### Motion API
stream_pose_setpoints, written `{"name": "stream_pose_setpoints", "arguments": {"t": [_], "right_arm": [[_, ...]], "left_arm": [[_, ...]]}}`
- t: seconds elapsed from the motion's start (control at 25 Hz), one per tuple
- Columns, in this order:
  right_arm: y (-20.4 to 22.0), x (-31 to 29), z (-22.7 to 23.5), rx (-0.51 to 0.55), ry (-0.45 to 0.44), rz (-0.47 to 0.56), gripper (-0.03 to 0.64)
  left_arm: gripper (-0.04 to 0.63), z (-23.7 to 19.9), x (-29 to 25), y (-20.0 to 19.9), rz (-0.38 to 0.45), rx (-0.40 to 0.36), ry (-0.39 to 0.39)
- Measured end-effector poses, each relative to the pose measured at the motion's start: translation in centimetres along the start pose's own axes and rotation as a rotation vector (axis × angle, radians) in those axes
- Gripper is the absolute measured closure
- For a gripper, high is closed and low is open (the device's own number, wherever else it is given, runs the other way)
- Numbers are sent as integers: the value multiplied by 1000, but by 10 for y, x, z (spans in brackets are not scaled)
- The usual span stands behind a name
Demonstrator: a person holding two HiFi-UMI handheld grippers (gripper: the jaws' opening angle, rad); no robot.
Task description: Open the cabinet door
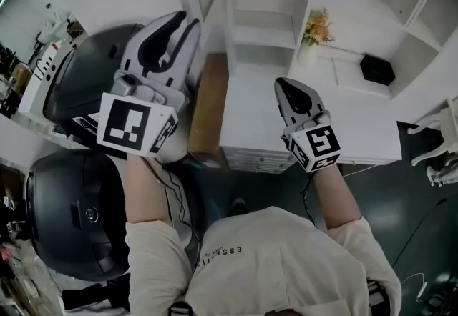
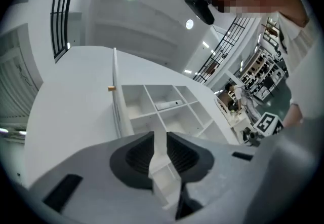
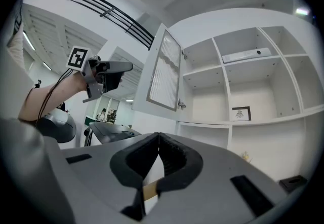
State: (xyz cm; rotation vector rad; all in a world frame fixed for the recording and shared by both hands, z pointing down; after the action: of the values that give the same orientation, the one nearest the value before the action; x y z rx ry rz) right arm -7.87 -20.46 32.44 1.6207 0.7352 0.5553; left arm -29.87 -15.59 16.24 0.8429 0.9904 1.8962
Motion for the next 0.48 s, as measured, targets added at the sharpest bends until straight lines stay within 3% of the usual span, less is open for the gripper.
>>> {"name": "stream_pose_setpoints", "arguments": {"t": [0.12, 0.2, 0.28, 0.48], "right_arm": [[4, 9, -3, -1, -5, 17, 601], [8, 15, -4, -2, -7, 24, 601], [11, 21, -3, -3, -3, 25, 601], [21, 36, 4, -21, 26, 13, 601]], "left_arm": [[520, 30, 4, 27, -30, 56, 4], [577, 49, 7, 49, -57, 99, -25], [594, 68, 8, 73, -99, 137, -47], [594, 111, 6, 118, -207, 174, 4]]}}
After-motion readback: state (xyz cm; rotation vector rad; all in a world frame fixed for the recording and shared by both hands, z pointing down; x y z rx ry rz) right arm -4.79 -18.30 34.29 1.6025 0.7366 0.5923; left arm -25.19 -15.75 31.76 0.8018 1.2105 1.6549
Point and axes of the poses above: the fingertips, and each gripper's own axes: x backward along the fingers, z to its right, y out of its underside, the point moved 7 cm from there along x, backward along the fingers, and after that the axes turned 8 degrees about -z, right-handed, at the moved point
